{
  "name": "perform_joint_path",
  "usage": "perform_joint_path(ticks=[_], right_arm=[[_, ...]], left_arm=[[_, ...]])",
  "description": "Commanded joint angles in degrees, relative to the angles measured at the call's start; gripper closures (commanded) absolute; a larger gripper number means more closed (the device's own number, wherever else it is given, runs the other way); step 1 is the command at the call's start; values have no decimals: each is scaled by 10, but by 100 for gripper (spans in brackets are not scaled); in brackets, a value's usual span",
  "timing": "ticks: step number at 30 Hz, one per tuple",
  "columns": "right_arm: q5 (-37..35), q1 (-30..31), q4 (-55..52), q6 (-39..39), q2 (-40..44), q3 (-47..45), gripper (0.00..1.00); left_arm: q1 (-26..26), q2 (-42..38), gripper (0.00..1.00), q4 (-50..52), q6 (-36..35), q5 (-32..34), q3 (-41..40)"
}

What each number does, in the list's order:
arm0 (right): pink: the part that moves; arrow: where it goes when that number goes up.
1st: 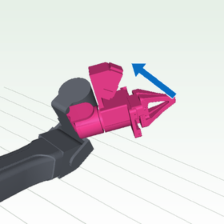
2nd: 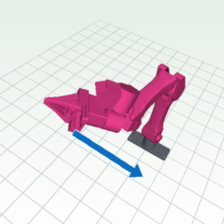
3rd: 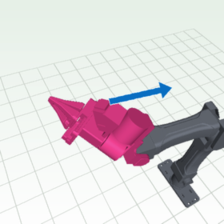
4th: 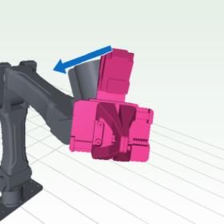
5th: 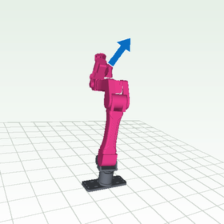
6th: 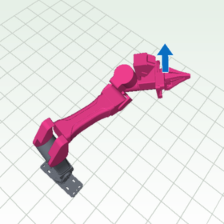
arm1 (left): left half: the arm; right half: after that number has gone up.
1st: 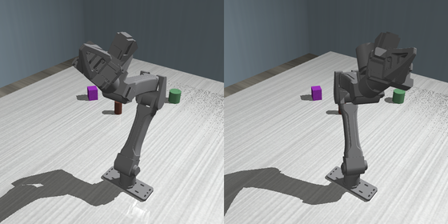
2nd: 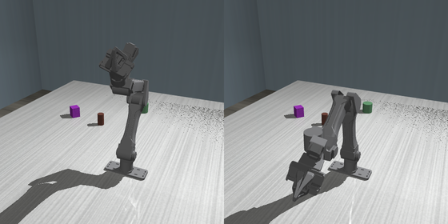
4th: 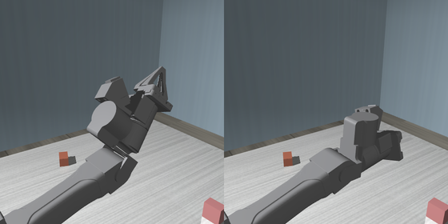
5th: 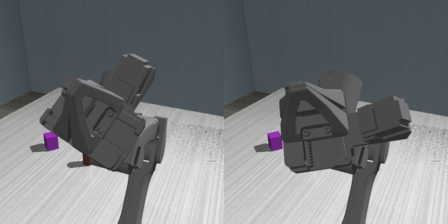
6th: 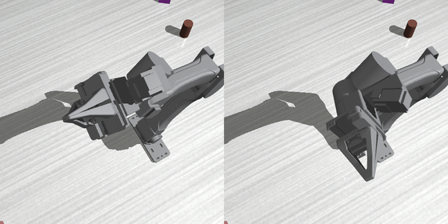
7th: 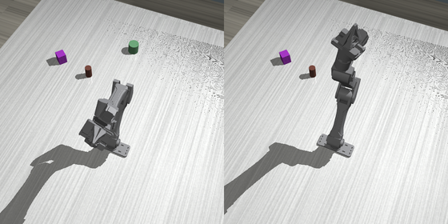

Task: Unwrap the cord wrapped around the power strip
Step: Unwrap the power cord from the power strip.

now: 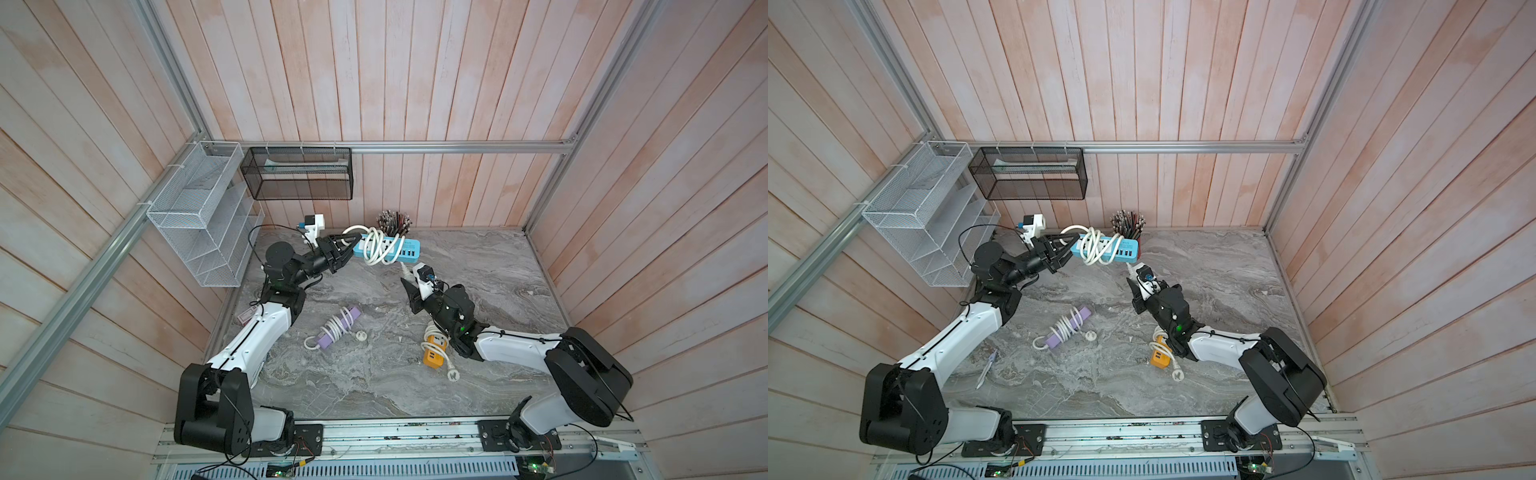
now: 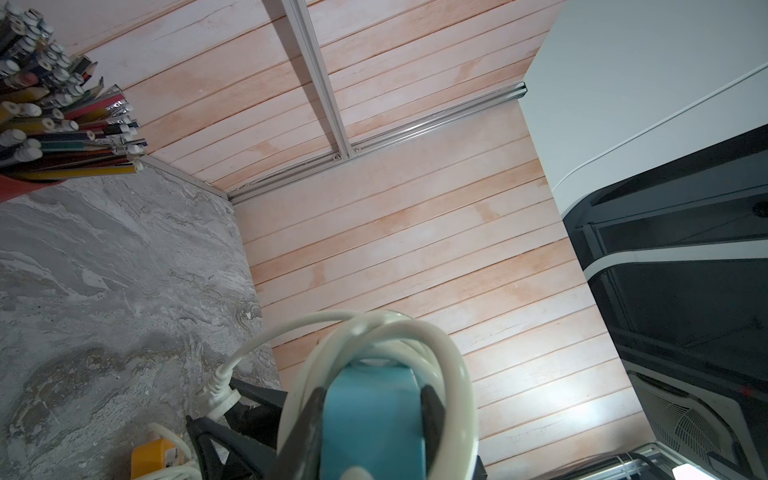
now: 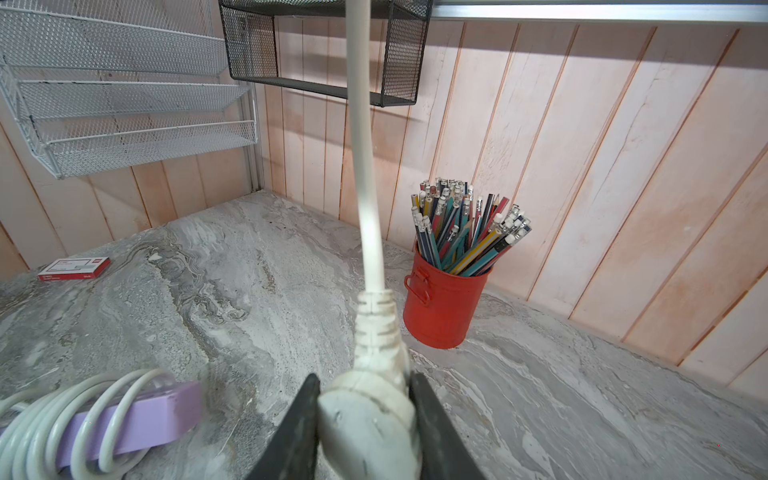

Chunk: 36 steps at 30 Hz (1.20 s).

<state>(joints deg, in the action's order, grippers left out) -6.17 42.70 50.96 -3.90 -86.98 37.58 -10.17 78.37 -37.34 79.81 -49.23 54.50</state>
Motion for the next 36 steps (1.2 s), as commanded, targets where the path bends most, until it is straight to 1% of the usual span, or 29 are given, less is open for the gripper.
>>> perform_joint_path(ticks=[1, 5, 9, 16, 19, 26, 31, 36], right_arm=[[-11, -1, 1, 0, 13, 13, 90], [-19, -7, -11, 8, 28, 12, 92], [-17, -28, -30, 31, 59, 14, 92], [23, -75, -88, 53, 121, 45, 92], [40, -78, -109, 49, 136, 62, 92], [97, -75, -141, 50, 161, 88, 92], [131, -53, -198, 35, 205, 89, 92], [115, -6, -286, 6, 264, 80, 92]], left_arm=[[-2, -21, 100, -47, 11, -1, -4], [-2, -20, 100, -51, 14, -4, -8], [-2, -22, 100, -37, 8, -10, -12], [-2, -20, 100, -17, -9, -7, -31], [-7, -14, 100, -18, -9, -5, -35], [-13, 3, 100, -32, 0, 7, -48], [-9, 15, 100, -48, 6, 19, -47], [6, 25, 100, -67, 14, 30, -39]])
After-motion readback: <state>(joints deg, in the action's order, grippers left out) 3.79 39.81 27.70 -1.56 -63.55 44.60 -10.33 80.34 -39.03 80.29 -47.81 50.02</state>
